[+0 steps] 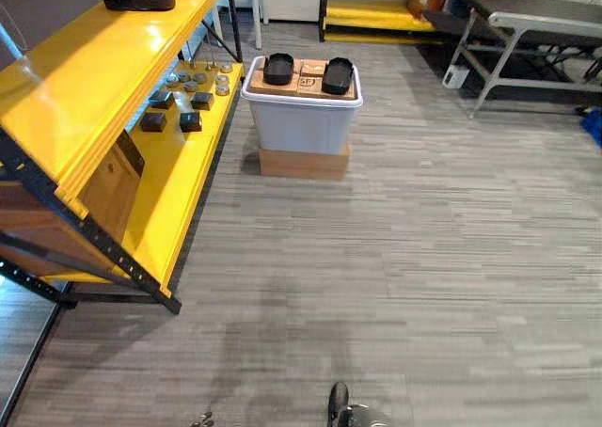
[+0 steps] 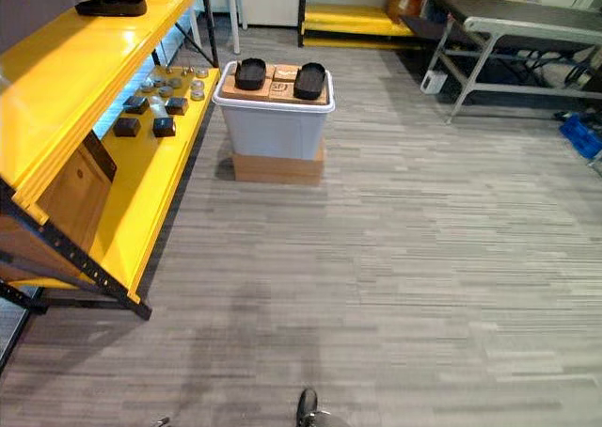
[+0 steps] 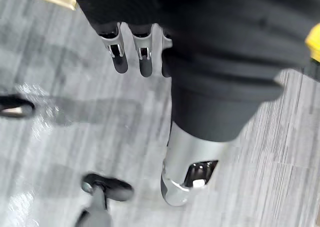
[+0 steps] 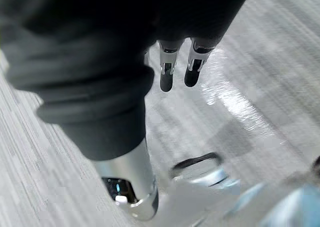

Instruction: Walk over and take plastic housings, then place them on the shelf

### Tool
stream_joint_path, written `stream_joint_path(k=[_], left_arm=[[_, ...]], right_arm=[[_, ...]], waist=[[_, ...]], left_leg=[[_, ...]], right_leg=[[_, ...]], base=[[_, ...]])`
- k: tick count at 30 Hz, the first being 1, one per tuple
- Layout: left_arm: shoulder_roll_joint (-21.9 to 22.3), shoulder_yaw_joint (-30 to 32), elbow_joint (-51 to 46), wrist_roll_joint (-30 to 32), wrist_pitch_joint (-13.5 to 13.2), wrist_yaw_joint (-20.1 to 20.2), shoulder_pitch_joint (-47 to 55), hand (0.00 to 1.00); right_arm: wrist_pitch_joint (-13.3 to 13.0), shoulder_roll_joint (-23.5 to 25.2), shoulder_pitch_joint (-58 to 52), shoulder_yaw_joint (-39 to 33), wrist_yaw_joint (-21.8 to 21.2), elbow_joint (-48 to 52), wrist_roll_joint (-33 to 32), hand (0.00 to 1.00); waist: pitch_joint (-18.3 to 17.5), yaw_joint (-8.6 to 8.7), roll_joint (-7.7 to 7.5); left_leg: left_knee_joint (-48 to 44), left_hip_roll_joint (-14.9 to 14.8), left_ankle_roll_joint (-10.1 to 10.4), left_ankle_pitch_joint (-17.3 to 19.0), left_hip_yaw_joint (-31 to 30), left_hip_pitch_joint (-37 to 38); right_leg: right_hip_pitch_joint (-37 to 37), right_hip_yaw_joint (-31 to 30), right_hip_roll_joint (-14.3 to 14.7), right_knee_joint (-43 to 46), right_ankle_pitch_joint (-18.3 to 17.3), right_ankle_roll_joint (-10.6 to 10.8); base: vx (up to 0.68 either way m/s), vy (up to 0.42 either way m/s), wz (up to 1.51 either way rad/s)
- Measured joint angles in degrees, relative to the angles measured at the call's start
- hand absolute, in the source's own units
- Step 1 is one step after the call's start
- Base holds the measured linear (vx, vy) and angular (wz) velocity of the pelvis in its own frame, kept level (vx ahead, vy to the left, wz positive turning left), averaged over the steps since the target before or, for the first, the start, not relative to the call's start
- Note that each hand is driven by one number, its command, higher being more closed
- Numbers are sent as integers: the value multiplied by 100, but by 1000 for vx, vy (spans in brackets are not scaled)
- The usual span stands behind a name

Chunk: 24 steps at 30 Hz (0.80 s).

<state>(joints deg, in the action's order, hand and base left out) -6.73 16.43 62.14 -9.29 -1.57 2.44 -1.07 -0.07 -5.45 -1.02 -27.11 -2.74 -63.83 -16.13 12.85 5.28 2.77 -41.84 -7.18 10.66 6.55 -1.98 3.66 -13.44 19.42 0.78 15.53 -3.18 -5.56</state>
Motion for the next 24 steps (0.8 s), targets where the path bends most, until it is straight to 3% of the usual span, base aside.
stream_joint_path(k=[1, 2, 3, 4, 5, 6, 7, 8, 9, 10, 11, 12, 13, 14, 15, 16, 17, 18, 20, 21, 22, 23, 24], left_arm=[[132, 258, -38, -5, 10, 26, 89, 0], [159, 305, -43, -9, 14, 27, 122, 0], [202, 296, -80, -8, 31, 21, 201, 0], [301, 402, -245, -124, 39, 41, 303, 0], [321, 446, -367, -133, 17, 41, 361, 0], [283, 461, -467, -166, 2, 48, 436, 0], [295, 457, -484, -180, -10, 46, 502, 0], [322, 456, -473, -180, -9, 39, 578, 0], [348, 451, -449, -178, 11, 39, 728, 0], [346, 407, -337, -166, 25, 11, 845, 0], [335, 359, -321, -155, 27, 6, 854, 0], [275, 266, -271, -113, 21, -6, 855, 0], [218, 253, -183, -62, 30, 0, 878, 0], [125, 235, -5, -58, 50, -9, 881, 0], [102, 224, 16, -58, 65, -14, 914, 0], [75, 194, 10, -57, 93, -27, 934, 0], [64, 127, -2, -56, 100, -47, 930, 0], [56, -4, -38, -58, 94, -77, 912, 0], [13, -172, -45, -71, 84, -91, 702, 0], [-33, -235, -46, -70, 83, -91, 537, 0], [-57, -280, -95, -69, 80, -99, 380, 0], [-86, -384, -171, -68, 55, -109, 261, 0], [-92, -419, -256, -68, 33, -109, 229, 0]], right_arm=[[2, 36, -41, 8, -3, 25, 18, 0], [3, 68, -58, 10, -1, 25, 24, 0], [2, 118, -48, 19, -2, 31, 65, 0], [4, 148, -44, 24, -3, 161, 78, 0], [4, 152, 23, 35, -3, 217, 82, 0], [6, 133, 239, 72, -1, 197, 96, 0], [4, 73, 515, 125, -4, 129, 101, 0], [4, 63, 654, 132, 1, 106, 103, 0], [-1, 67, 792, 143, 0, 105, 102, 0], [-12, 79, 796, 315, 41, 92, 102, 0], [-13, 87, 771, 400, 60, 71, 103, 0], [-13, 78, 790, 507, 57, 13, 103, 0], [-12, 93, 786, 543, 46, -14, 104, 0], [-15, 137, 696, 523, 48, -20, 108, 0], [-14, 145, 649, 519, 47, -21, 109, 0], [-23, 145, 539, 521, 39, -27, 114, 0], [-23, 140, 483, 528, 39, -35, 121, 0], [-23, 139, 369, 566, 34, -31, 136, 0], [-25, 137, 264, 666, 19, -27, 261, 0], [-25, 138, 220, 708, 14, -27, 319, 0], [-47, 126, 197, 704, -8, 28, 322, 0], [-88, 85, 140, 707, -3, 39, 320, 0], [-94, 67, 84, 703, 2, 29, 320, 0]], waist=[[52, -55, 6], [83, -128, -29], [108, -270, -124], [71, -437, -172], [48, -545, -174], [50, -707, -245], [96, -792, -257], [121, -800, -239], [121, -834, -234], [50, -1004, -242], [14, -1038, -304], [-3, -1029, -319], [-30, -1029, -351], [-52, -960, -466], [-59, -934, -523], [-12, -875, -544], [1, -851, -533], [11, -719, -463], [47, -579, -362], [58, -556, -351], [64, -486, -351], [48, -358, -394], [27, -314, -463]], left_leg=[[-1568, -165, 123, -137, 136, -542], [-2115, -252, 84, -107, 285, -750], [-2692, -397, -230, 95, 703, -1212], [-2692, -496, -502, 302, 1048, -1771], [-2483, -496, -590, 391, 1183, -2081], [-1664, -323, -673, 572, 1292, -2554], [-292, -79, -678, 576, 1192, -2856], [582, 2, -699, 512, 1096, -2899], [1880, 40, -672, 254, 1001, -2895], [1955, 42, -591, -628, 1108, -2890], [1832, 133, -621, -634, 1098, -2880], [1701, 278, -728, -613, 948, -2849], [1597, 460, -1431, -617, 822, -2630], [1679, 643, -1814, -414, 848, -2202], [1781, 717, -1954, -327, 870, -1941], [2068, 832, -2232, -140, 821, -1182], [2233, 864, -2265, -93, 791, -849], [2624, 877, -2295, -66, 606, -236], [3143, 683, -2284, -60, 395, 514], [3268, 571, -2274, -54, 321, 730], [3334, 426, -2217, -23, 249, 924], [3381, 343, -2035, 82, 138, 1040], [3444, 366, -1926, 151, 112, 1148]], right_leg=[[793, -58, 195, -523, -14, -8], [1170, -133, 247, -733, -25, -24], [1779, -260, 262, -1057, -47, -53], [2090, -456, 249, -1295, -55, -63], [2231, -596, 200, -1372, -117, -65], [2371, -902, 10, -1459, -364, 83], [2507, -1092, -197, -1510, -579, 294], [2605, -1141, -277, -1529, -650, 362], [2791, -1248, -394, -1569, -778, 430], [3090, -1358, -575, -1680, -853, 430], [3118, -1375, -659, -1626, -823, 403], [3147, -1361, -740, -1427, -666, 408], [2997, -1452, -885, -684, -547, 560], [2660, -1416, -1062, 598, -357, 852], [2424, -1438, -1179, 1341, -50, 1121], [1825, -1368, -1455, 3111, 686, 1436], [1617, -1175, -1588, 3667, 571, 1359], [1279, -638, -1816, 4283, 140, 1154], [766, 0, -1738, 3977, -538, 901], [492, 154, -1566, 3391, -695, 914], [131, 148, -1234, 2203, -697, 962], [-16, 114, -982, 623, -358, 1060], [-84, 61, -945, -118, -75, 1140]], base=[[791, -228, -5], [738, -190, -21], [694, -134, -41], [667, -98, -53], [794, 13, -81], [649, 77, -100], [784, 155, -99], [516, 148, -87], [701, 231, -79], [744, 283, -67], [772, 298, -33], [797, 337, 0], [956, 400, 16], [791, 339, 14], [890, 312, 24], [564, 150, 17], [814, 185, 38], [504, 66, 44], [669, -29, 57], [711, -150, 57], [575, -220, 70], [585, -256, 75], [763, -398, 90]])
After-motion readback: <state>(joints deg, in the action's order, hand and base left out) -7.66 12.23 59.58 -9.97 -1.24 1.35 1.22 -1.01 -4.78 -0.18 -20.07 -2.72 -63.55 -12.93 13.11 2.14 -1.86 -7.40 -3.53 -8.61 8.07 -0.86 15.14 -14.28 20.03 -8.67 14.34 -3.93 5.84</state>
